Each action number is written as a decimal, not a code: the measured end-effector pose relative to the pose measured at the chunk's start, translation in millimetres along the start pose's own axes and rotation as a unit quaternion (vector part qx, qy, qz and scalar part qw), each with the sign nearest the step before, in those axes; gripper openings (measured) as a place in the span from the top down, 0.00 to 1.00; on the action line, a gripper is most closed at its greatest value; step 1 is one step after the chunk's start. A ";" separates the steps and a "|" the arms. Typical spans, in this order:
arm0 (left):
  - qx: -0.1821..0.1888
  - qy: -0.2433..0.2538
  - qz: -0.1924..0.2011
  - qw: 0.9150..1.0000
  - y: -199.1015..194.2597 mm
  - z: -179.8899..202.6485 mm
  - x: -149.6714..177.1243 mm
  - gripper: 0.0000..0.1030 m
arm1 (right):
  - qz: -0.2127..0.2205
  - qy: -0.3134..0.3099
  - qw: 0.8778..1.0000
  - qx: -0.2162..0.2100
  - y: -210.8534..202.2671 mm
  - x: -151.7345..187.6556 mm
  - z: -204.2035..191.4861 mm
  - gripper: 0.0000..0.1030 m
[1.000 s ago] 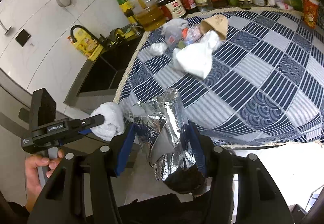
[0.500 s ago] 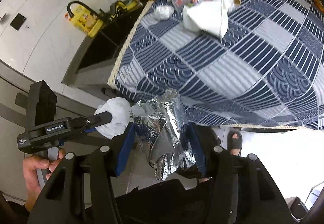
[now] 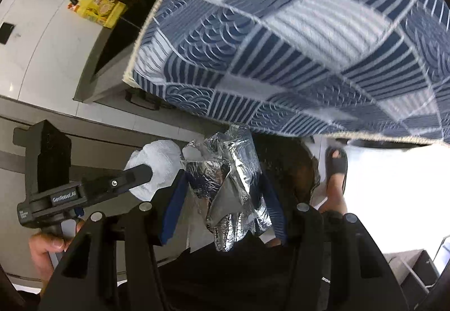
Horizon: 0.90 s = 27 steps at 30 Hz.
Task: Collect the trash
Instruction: 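Carry the cloth and foil down toward the black trash bin with both tools, then open both tools over the bin, dropping the cloth and foil inside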
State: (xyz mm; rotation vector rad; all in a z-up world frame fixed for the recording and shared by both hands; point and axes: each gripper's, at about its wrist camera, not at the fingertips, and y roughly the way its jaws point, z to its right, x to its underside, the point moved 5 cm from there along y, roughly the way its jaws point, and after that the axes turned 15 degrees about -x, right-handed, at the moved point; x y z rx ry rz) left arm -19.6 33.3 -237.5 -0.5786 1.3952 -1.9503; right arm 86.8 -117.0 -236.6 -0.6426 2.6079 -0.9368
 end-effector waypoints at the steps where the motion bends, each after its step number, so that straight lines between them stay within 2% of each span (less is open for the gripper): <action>1: -0.001 -0.002 -0.003 1.000 3.7 -0.7 0.6 0.61 | -0.003 0.010 1.000 -0.004 3.9 1.2 4.9 0.47; 9: -0.020 -0.012 -0.025 0.999 29.2 -11.3 6.0 0.61 | -0.029 0.054 0.998 0.005 30.3 5.7 37.4 0.47; 19: -0.040 -0.028 -0.058 0.997 57.7 -30.0 12.1 0.60 | -0.053 0.100 0.994 -0.006 59.0 8.8 56.5 0.45; 20: -0.040 -0.030 -0.060 0.997 58.6 -31.3 11.9 0.59 | -0.053 0.101 0.993 -0.008 59.9 8.5 56.7 0.44; 21: -0.040 -0.032 -0.064 0.997 60.1 -32.4 11.9 0.49 | -0.054 0.103 0.993 -0.012 60.6 8.2 56.8 0.42; 23: -0.044 -0.037 -0.078 0.995 63.8 -35.2 12.2 0.36 | -0.057 0.114 0.992 -0.016 61.8 8.0 59.4 0.24; 27: -0.045 -0.033 -0.078 0.995 63.5 -33.9 10.7 0.36 | -0.052 0.126 0.991 -0.015 57.6 6.2 62.4 0.24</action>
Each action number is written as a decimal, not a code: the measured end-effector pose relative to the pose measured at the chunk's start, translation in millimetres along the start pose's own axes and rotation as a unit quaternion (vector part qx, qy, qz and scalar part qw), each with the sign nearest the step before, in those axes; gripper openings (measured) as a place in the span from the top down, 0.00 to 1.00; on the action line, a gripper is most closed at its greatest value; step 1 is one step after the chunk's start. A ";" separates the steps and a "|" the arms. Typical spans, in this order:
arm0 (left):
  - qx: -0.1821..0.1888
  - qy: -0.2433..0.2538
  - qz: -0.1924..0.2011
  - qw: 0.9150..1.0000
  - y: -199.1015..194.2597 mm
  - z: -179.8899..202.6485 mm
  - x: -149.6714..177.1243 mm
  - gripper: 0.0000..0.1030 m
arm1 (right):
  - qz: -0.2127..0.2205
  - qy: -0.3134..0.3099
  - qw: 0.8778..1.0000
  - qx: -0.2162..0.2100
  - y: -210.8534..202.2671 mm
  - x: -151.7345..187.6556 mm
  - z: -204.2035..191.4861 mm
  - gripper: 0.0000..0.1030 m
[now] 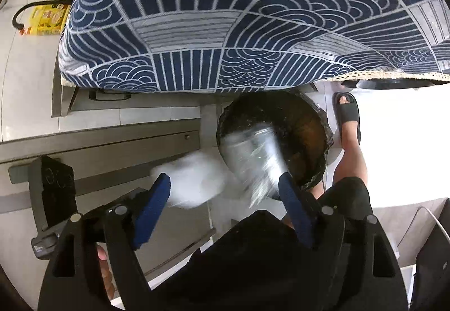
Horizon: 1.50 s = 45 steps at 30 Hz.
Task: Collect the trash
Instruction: 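Open both tools over the bin, dropping the cloth and foil inside, then raise both empty tools back up over the table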
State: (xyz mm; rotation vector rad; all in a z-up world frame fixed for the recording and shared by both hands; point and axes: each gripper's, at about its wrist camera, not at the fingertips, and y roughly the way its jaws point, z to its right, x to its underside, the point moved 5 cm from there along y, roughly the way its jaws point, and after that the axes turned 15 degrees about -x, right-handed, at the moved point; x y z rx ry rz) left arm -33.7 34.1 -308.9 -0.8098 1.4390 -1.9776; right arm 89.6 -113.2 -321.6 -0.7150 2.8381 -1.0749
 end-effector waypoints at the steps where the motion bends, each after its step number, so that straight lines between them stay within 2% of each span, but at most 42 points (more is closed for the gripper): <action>1: 0.000 -0.001 0.001 1.000 -1.1 -0.4 -1.1 0.36 | 0.006 -0.001 1.000 0.003 -3.5 -0.7 0.1 0.24; 9: 0.003 0.002 0.012 1.000 -11.5 1.4 -7.3 0.36 | 0.023 -0.009 1.000 0.016 -25.1 -0.4 -0.5 0.23; 14: 0.002 0.008 0.016 1.000 -17.3 4.7 -9.1 0.36 | 0.034 -0.009 0.999 0.017 -38.5 3.2 -1.8 0.17; 15: 0.002 0.010 0.018 1.000 -18.8 5.6 -9.5 0.32 | 0.039 -0.011 0.999 0.019 -42.1 3.5 -2.7 0.15; 19: 0.006 0.019 0.037 0.999 -34.3 11.5 -11.8 0.30 | 0.065 -0.025 0.997 0.013 -61.3 2.6 -13.5 0.10; 25: 0.003 0.053 0.073 0.996 -59.7 25.7 -16.5 0.30 | 0.114 -0.052 0.992 -0.007 -91.8 -1.5 -34.7 0.09; 27: 0.004 0.059 0.082 0.995 -68.4 28.8 -18.7 0.30 | 0.134 -0.059 0.989 -0.013 -103.4 -1.2 -43.3 0.05; 31: 0.006 0.077 0.105 0.992 -87.4 39.8 -23.4 0.29 | 0.158 -0.078 0.984 -0.014 -122.2 1.2 -59.7 0.05; 33: 0.005 0.088 0.115 0.989 -95.2 46.0 -25.7 0.19 | 0.173 -0.093 0.980 -0.011 -134.0 2.3 -69.3 0.05; 39: -0.002 0.118 0.137 0.984 -116.0 67.7 -33.4 0.19 | 0.224 -0.114 0.968 -0.014 -170.0 5.6 -83.3 0.05; 41: -0.007 0.133 0.147 0.980 -122.4 79.1 -36.3 0.17 | 0.242 -0.119 0.963 -0.017 -184.5 5.9 -86.3 0.05; 45: -0.017 0.166 0.177 0.970 -138.3 105.2 -38.8 0.07 | 0.272 -0.124 0.954 -0.019 -213.7 4.3 -88.1 0.05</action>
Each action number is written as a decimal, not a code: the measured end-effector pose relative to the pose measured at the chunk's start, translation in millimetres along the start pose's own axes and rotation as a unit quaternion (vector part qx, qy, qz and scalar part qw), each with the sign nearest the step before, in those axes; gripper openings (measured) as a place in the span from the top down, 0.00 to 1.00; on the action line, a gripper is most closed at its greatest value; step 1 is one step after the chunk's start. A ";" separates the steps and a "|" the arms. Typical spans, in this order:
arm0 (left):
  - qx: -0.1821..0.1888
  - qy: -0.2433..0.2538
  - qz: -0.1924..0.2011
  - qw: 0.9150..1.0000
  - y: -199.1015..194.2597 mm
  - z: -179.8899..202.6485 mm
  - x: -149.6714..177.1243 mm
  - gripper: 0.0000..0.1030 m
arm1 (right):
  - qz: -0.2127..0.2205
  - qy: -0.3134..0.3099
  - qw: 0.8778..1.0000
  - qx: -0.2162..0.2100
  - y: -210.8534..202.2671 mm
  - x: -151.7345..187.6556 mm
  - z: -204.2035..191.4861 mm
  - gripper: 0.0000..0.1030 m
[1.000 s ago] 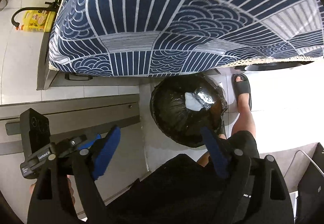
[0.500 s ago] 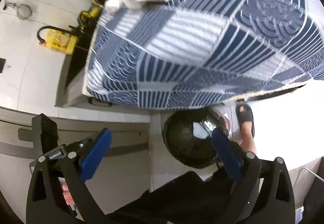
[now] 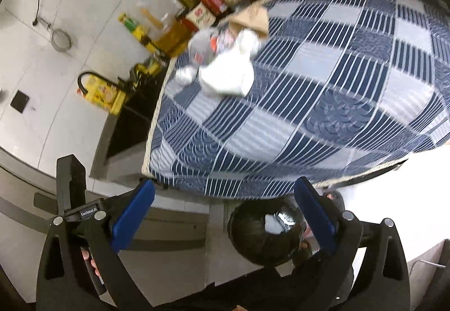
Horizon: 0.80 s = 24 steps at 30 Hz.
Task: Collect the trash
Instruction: 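Raise both empty tools back up over the table, then grasp the folded white paper napkin with the left tool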
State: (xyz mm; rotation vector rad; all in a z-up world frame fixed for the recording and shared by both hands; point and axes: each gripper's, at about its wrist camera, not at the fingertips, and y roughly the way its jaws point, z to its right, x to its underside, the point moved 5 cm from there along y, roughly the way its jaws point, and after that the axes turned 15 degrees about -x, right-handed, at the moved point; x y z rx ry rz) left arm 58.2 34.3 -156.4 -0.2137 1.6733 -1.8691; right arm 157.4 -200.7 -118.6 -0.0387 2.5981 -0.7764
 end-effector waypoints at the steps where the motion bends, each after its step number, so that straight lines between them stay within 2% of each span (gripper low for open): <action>1: -0.003 0.007 0.007 1.000 -3.2 6.5 -4.8 0.07 | 0.007 -0.002 1.000 0.002 -5.3 -4.3 0.2 0.05; 13: -0.004 0.099 0.049 0.994 -12.1 76.1 -56.0 0.07 | 0.051 -0.002 0.998 0.023 -43.7 -36.5 20.3 0.05; 24: -0.016 0.150 0.051 0.987 6.0 117.9 -89.1 0.07 | 0.066 0.000 0.997 0.032 -49.2 -64.4 38.1 0.05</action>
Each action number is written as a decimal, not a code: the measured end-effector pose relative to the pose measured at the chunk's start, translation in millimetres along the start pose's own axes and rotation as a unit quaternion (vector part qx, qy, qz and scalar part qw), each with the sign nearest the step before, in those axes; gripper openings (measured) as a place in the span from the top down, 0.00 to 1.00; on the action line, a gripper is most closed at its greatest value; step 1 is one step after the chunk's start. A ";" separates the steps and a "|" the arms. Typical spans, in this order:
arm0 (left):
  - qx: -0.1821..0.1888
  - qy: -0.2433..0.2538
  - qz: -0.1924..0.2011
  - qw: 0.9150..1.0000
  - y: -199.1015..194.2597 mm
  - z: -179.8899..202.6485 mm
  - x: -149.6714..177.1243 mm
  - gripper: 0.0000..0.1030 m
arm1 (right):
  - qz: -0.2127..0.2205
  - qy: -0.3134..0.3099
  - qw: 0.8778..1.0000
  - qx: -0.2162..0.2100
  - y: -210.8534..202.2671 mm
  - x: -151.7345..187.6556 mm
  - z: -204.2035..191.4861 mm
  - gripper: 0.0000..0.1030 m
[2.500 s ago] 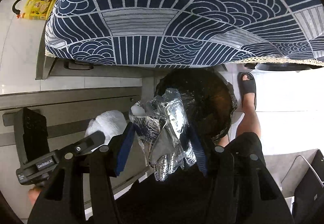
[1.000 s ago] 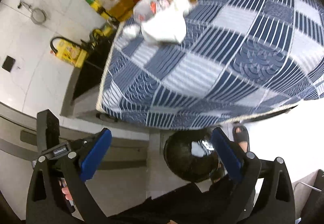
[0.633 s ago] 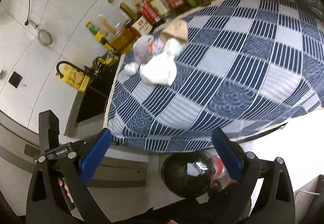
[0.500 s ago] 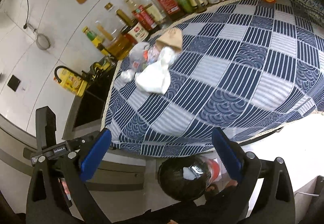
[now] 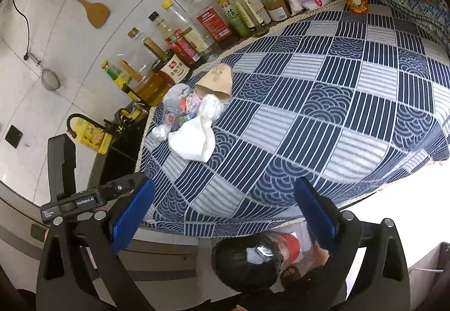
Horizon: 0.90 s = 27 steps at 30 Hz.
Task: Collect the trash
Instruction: 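Grasp the folded white paper napkin with the left tool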
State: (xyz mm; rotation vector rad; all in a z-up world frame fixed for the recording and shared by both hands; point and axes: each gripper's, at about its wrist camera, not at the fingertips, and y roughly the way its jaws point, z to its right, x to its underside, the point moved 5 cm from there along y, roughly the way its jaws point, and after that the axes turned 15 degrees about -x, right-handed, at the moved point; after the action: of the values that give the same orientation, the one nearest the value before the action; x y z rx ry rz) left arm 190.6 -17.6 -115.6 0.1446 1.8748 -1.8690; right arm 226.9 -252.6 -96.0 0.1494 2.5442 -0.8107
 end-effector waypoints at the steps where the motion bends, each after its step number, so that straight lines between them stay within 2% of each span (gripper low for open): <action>1: -0.002 0.003 -0.002 1.000 4.1 1.9 -3.1 0.07 | -0.002 0.000 1.000 -0.001 1.9 -2.8 2.0 0.05; 16: -0.060 0.038 -0.029 0.997 71.6 24.5 -53.3 0.07 | -0.024 0.020 1.000 0.002 33.5 -40.2 40.2 0.05; 22: -0.106 0.050 -0.042 0.992 99.3 25.2 -61.6 0.07 | -0.032 0.020 0.999 -0.002 45.2 -52.1 51.6 0.05; 27: -0.110 0.043 -0.060 0.991 113.5 26.0 -67.7 0.07 | -0.040 0.025 0.999 -0.005 54.3 -62.4 62.6 0.05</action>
State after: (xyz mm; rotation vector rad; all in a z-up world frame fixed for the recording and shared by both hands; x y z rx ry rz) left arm 302.6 -18.4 -190.4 0.0395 2.1768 -1.7412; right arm 319.9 -241.5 -140.6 0.0669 2.6162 -0.8326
